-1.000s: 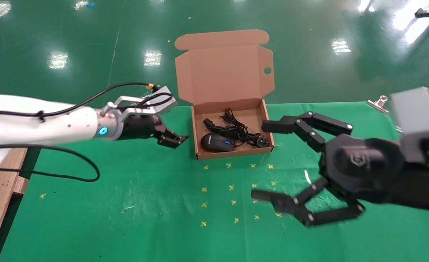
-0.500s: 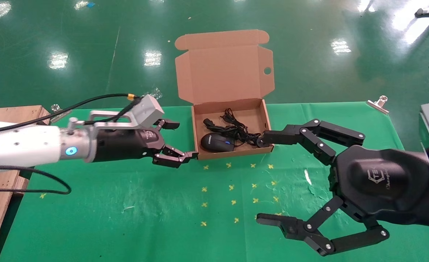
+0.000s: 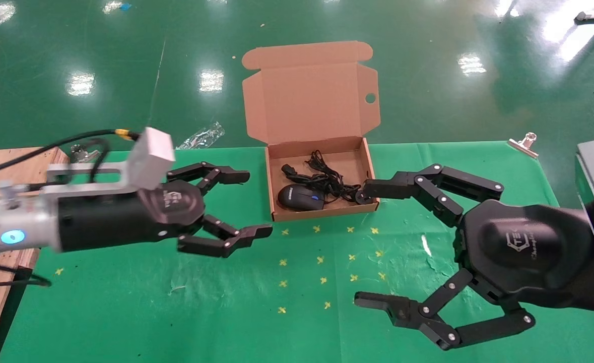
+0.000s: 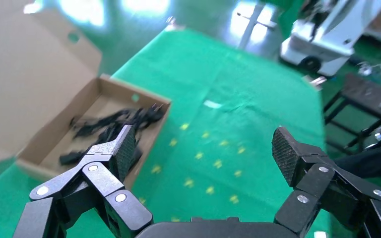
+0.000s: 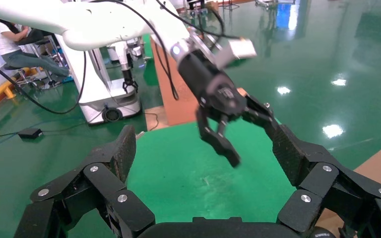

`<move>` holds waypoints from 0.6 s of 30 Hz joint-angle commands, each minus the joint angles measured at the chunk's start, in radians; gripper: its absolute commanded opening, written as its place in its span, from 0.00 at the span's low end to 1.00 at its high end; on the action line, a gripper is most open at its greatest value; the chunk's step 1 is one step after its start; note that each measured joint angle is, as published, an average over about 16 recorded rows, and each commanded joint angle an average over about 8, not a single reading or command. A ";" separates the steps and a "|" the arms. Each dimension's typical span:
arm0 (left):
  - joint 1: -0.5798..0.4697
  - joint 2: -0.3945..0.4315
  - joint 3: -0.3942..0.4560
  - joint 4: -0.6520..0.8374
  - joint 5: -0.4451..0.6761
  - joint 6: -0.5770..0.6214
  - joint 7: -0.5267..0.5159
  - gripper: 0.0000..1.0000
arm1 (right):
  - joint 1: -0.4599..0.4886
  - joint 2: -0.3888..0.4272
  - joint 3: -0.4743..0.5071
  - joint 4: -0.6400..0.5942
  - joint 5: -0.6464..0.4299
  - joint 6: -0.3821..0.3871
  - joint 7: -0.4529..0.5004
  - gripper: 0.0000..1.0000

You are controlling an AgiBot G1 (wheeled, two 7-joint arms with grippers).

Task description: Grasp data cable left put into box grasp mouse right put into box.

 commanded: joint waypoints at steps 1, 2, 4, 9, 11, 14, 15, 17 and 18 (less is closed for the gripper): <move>0.019 -0.021 -0.027 -0.021 -0.042 0.029 0.014 1.00 | 0.000 0.000 0.000 0.000 0.000 0.000 0.000 1.00; 0.029 -0.031 -0.040 -0.030 -0.063 0.042 0.021 1.00 | 0.000 0.000 0.000 0.000 0.000 0.000 0.000 1.00; 0.048 -0.053 -0.067 -0.051 -0.105 0.071 0.035 1.00 | 0.000 0.000 0.000 0.000 0.000 0.000 0.000 1.00; 0.096 -0.105 -0.133 -0.102 -0.210 0.142 0.069 1.00 | 0.000 0.000 -0.001 0.000 0.001 0.000 0.000 1.00; 0.115 -0.126 -0.160 -0.122 -0.252 0.170 0.083 1.00 | 0.000 0.000 -0.001 0.000 0.001 0.000 0.000 1.00; 0.138 -0.151 -0.191 -0.146 -0.301 0.204 0.099 1.00 | 0.000 0.001 -0.001 0.000 0.001 0.000 -0.001 1.00; 0.145 -0.159 -0.202 -0.154 -0.318 0.215 0.103 1.00 | 0.000 0.001 -0.001 0.000 0.001 0.000 -0.001 1.00; 0.156 -0.171 -0.217 -0.166 -0.343 0.231 0.110 1.00 | 0.000 0.001 -0.001 0.000 0.001 0.000 -0.001 1.00; 0.160 -0.175 -0.222 -0.170 -0.351 0.237 0.112 1.00 | 0.000 0.001 -0.001 0.000 0.001 0.000 -0.001 1.00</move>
